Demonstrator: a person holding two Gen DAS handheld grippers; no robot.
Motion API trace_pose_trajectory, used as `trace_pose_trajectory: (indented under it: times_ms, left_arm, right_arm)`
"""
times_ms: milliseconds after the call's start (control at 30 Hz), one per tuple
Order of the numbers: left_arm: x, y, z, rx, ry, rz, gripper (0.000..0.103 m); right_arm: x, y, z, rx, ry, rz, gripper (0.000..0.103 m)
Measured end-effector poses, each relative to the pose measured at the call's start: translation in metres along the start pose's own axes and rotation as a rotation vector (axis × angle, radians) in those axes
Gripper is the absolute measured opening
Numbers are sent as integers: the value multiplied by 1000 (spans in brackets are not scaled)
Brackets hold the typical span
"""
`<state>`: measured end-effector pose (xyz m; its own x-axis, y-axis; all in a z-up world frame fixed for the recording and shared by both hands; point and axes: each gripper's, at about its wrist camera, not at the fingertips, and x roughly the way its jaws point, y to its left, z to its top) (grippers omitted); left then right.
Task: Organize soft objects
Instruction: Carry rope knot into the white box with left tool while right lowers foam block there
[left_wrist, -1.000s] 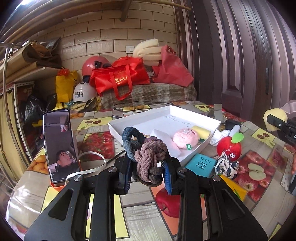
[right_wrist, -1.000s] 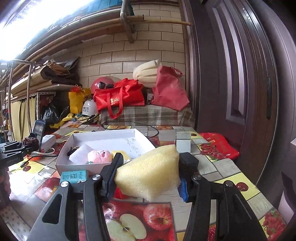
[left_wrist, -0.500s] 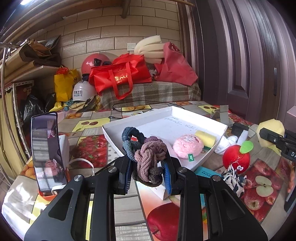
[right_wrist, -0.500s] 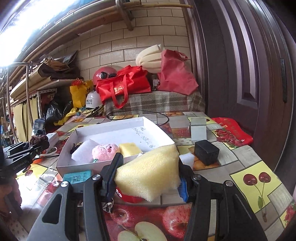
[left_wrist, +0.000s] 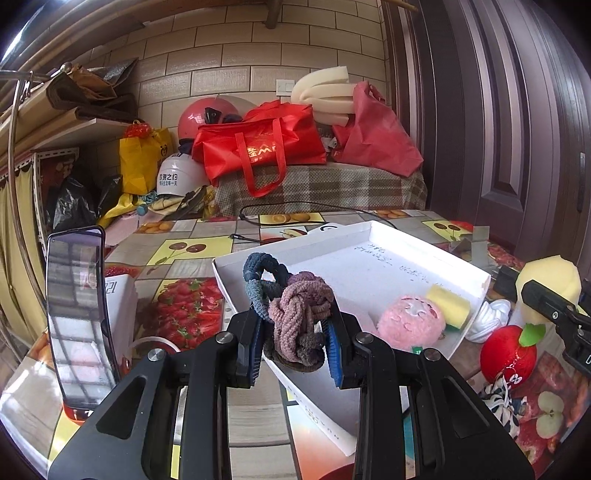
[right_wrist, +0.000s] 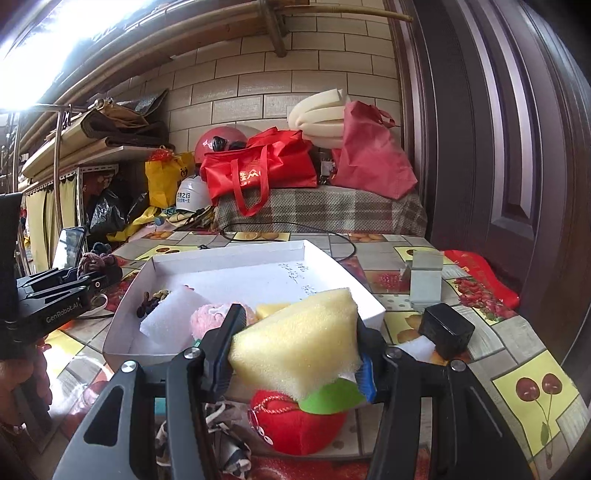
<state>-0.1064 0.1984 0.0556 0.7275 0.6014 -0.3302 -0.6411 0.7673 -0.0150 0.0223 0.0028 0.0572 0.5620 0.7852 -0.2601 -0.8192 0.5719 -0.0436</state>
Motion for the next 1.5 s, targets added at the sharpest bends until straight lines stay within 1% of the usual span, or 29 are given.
trace_pose_trajectory:
  times_ms: [367,600,667,767,867,933,1000,1033,1100,1167,1233,1267,1300,1333,1367,1400,1433,1467,1500]
  left_arm:
    - [24,5,8,-21,13,22,28]
    - [42,8,14,-37,30,23,28]
    - [46,8,15,-40,38,29,28]
    - [52,10,16,-45,53,29,28]
    - [57,13,17,-58,66,23,27]
    - [59,15,17,-70,76,18,27]
    - [60,17,18,-80,78,14,27]
    - [61,16,19,-81,77,12,27]
    - [63,13,20,-67,74,10,27]
    - [64,5,21,-28,69,8,28]
    - [64,-3,22,18,63,-2,29]
    - [64,-6,22,33,59,-1,33]
    - [63,-8,22,39,54,6,47]
    - [62,-7,22,37,48,16,59]
    - [62,-2,22,15,48,39,77]
    - [63,4,22,-15,51,38,93]
    - [64,11,22,-43,57,34,100]
    - [64,16,22,-67,59,31,103]
    - [64,19,22,-82,59,29,103]
  right_arm:
    - [27,27,11,-27,-14,37,53]
    - [52,39,17,-41,13,51,53]
    - [60,38,19,-36,29,34,53]
    - [70,26,22,11,49,-22,54]
    - [80,4,23,110,80,-67,54]
    - [85,-10,21,182,107,-74,54]
    - [86,-16,20,216,109,-70,54]
    - [86,-14,21,208,99,-62,54]
    - [84,-1,24,150,76,-52,54]
    - [85,16,26,82,56,-30,54]
    - [88,30,28,32,50,-10,57]
    - [90,36,29,15,46,-10,67]
    - [93,40,30,3,51,-4,82]
    - [96,43,30,-6,60,-13,89]
    - [97,44,30,-12,65,-24,94]
    - [97,44,30,-12,66,-25,97]
    - [97,41,31,-1,59,-27,100]
    - [95,38,30,15,52,-27,103]
    - [94,35,30,28,46,-25,103]
